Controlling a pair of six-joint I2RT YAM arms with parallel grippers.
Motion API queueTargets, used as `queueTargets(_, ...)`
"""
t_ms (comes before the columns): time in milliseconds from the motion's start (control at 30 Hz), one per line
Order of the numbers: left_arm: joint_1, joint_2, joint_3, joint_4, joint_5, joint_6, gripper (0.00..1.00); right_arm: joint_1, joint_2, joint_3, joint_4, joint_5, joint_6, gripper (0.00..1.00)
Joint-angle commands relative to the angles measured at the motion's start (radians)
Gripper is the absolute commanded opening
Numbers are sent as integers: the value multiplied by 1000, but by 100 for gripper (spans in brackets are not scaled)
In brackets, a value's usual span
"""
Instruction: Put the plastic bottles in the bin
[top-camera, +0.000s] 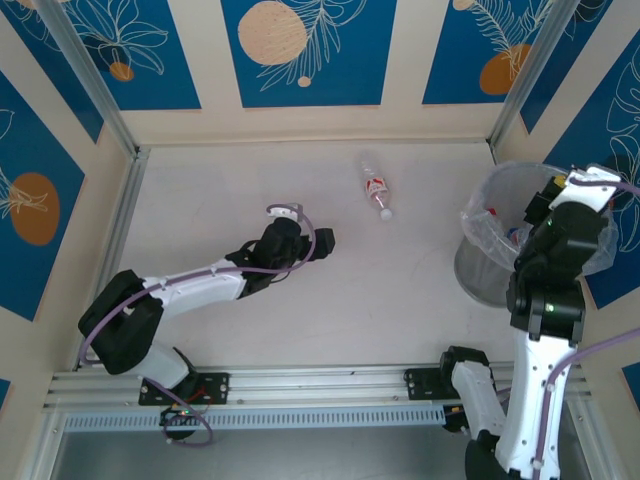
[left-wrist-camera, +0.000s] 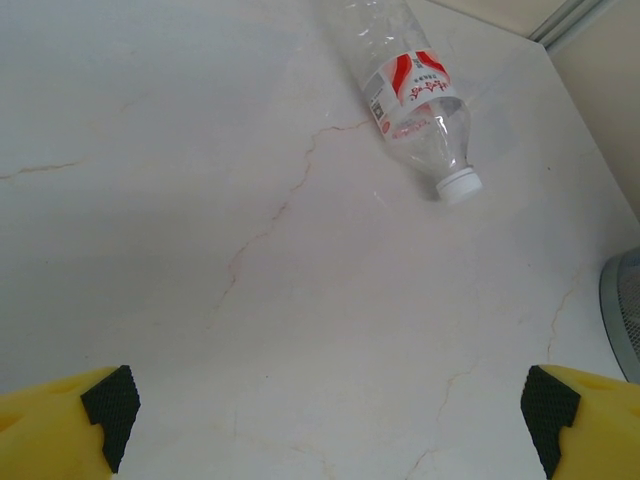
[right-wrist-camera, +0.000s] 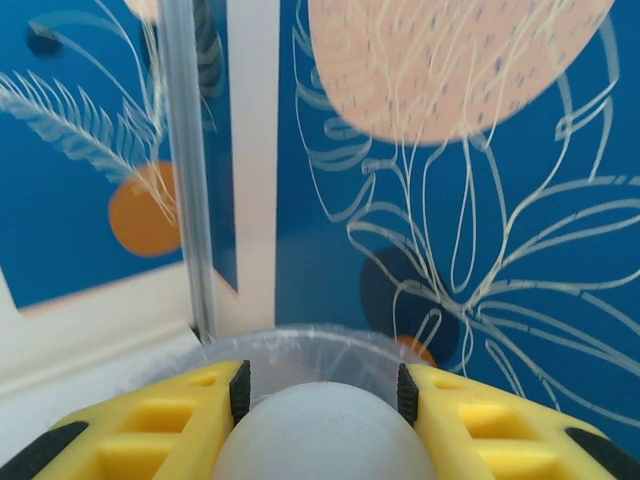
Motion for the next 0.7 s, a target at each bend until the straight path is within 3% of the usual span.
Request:
queueTargets(0,14,13,42,-21,15,13,99,-9,66,-48,-7,128,-14,0)
queueTargets(67,13,18,52,-24,24,14,99,-20,103,-100,78,162,-64,0)
queueTargets(100,15,20,56,-27,29,14,99,-27,133,-111,108,167,-75,6)
queueTargets(167,14,22,62,-28,36,16,99,-38,186,-95,97,158,-61,44)
queueTargets(200,13,22,63,-28,38,17,99,-38,224,-63,59,158,-32,58)
queueTargets(233,15,22,62,-30,36,15,99,-39,253,-30,10,154,-3,66)
queueTargets(333,14,11,50,-33,27,8,99,-33,309,44,-91,130,69,77)
queueTargets(400,14,4,38,-33,18,4,99,-24,304,48,-93,115,84,98)
queueTargets(533,15,-3,31,-47,7,7,99,-2,270,85,-159,8,152,99)
queueTargets(667,14,2,34,-51,-2,8,99,114,225,135,-207,-182,262,99)
